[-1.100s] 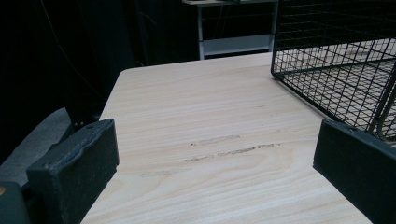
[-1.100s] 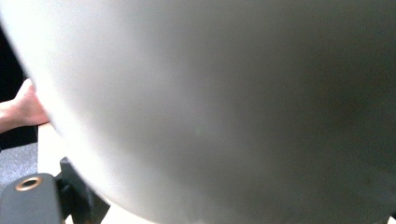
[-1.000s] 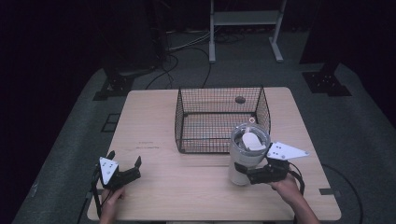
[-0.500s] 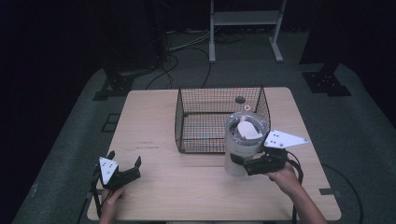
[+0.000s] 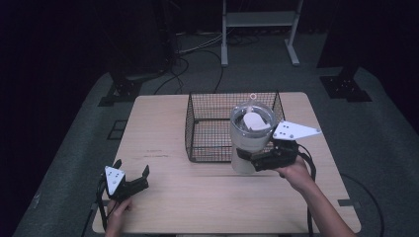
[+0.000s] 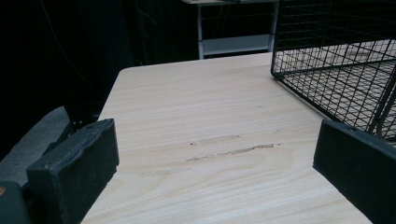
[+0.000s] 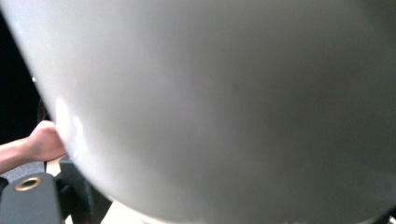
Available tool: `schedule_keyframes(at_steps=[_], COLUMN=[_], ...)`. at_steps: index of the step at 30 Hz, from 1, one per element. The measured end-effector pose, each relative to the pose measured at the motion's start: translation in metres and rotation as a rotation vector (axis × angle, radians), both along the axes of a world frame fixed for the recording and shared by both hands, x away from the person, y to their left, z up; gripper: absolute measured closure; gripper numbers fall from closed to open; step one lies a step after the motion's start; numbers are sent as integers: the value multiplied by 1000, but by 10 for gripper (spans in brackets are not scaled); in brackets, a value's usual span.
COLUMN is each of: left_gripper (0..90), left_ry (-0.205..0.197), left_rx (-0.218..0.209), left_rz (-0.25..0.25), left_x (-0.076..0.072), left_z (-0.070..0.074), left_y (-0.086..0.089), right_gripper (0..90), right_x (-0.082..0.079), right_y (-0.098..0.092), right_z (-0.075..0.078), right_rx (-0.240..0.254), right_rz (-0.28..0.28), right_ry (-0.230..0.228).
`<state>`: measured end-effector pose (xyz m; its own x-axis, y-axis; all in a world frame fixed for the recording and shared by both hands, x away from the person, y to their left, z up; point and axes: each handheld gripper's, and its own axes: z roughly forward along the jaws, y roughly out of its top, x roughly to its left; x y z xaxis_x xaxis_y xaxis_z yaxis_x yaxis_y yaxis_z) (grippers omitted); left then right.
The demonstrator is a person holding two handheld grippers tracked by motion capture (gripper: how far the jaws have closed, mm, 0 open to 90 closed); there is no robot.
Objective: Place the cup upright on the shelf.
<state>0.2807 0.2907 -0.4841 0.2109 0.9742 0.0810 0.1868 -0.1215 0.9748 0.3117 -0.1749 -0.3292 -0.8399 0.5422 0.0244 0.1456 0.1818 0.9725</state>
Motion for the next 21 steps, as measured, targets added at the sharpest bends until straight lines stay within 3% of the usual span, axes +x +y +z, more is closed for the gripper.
schedule_keyframes(at_steps=[7,21], left_gripper=[0,0], left_ry=[2,2], left_rx=[-2,-5], left_rz=[0,1], left_x=[0,0], left_z=[0,0], left_y=[0,1], right_gripper=[92,92], right_x=[23,61], right_y=[13,40], right_z=[14,22], right_rx=[-17,-42], right_rz=[-10,5], right_ry=[-16,-41])
